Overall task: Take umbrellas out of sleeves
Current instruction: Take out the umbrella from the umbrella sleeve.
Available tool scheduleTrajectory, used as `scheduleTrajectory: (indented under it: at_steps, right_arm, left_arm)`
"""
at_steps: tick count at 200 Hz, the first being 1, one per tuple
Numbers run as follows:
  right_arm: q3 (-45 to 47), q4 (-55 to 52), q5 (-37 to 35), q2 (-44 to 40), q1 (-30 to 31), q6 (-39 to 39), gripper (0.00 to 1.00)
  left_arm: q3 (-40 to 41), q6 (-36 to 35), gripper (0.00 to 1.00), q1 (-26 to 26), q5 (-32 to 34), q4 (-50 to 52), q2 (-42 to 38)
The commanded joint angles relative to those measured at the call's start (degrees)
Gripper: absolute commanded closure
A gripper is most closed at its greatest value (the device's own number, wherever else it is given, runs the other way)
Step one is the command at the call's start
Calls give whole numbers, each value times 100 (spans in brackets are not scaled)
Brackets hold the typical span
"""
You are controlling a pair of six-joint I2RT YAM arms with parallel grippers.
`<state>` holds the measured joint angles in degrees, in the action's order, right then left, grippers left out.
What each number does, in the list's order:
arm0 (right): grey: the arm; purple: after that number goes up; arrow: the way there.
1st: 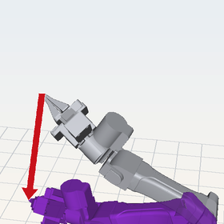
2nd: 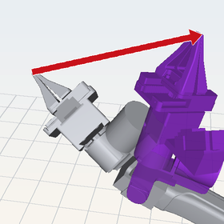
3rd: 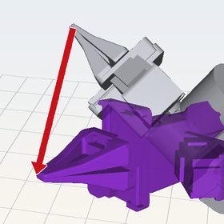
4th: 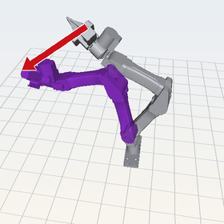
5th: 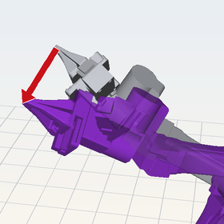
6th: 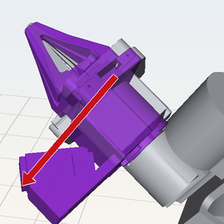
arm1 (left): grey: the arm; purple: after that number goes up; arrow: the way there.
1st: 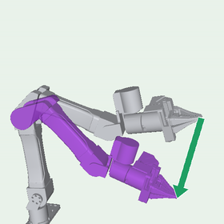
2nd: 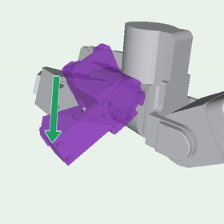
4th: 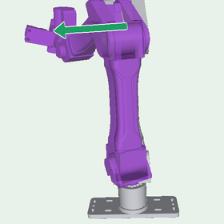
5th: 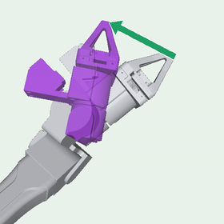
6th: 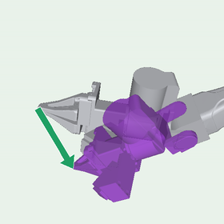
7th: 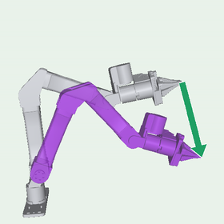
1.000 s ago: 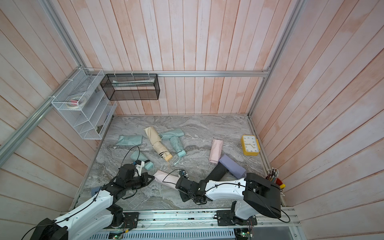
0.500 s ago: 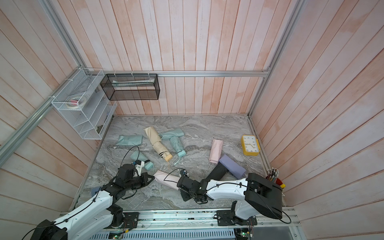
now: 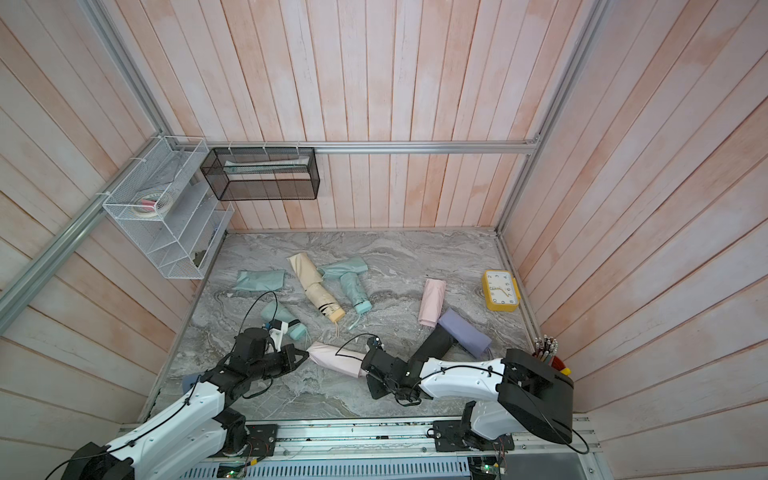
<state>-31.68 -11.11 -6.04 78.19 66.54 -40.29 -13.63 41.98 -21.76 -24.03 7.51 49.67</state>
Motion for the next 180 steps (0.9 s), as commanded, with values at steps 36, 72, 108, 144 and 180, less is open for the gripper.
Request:
scheduleTrajectory:
  at_steps: [36, 72, 108, 144, 180]
  right_arm:
    - [186, -381, 6, -67, -112, 22, 100]
    - [223, -304, 87, -72, -115, 13, 100]
    - [238, -227, 160, -23, -107, 13, 100]
    - [239, -216, 170, -15, -115, 13, 100]
    - [259, -207, 184, -6, -114, 22, 100]
  left_arm:
    - [-30, -67, 100, 80, 135, 31, -172]
    - [-76, -88, 69, 101, 179, 91, -148]
    - [-203, -188, 54, 111, 313, 38, -28]
    - [-245, -269, 54, 119, 224, -426, 617]
    - [-310, -239, 54, 120, 95, -944, 1210]
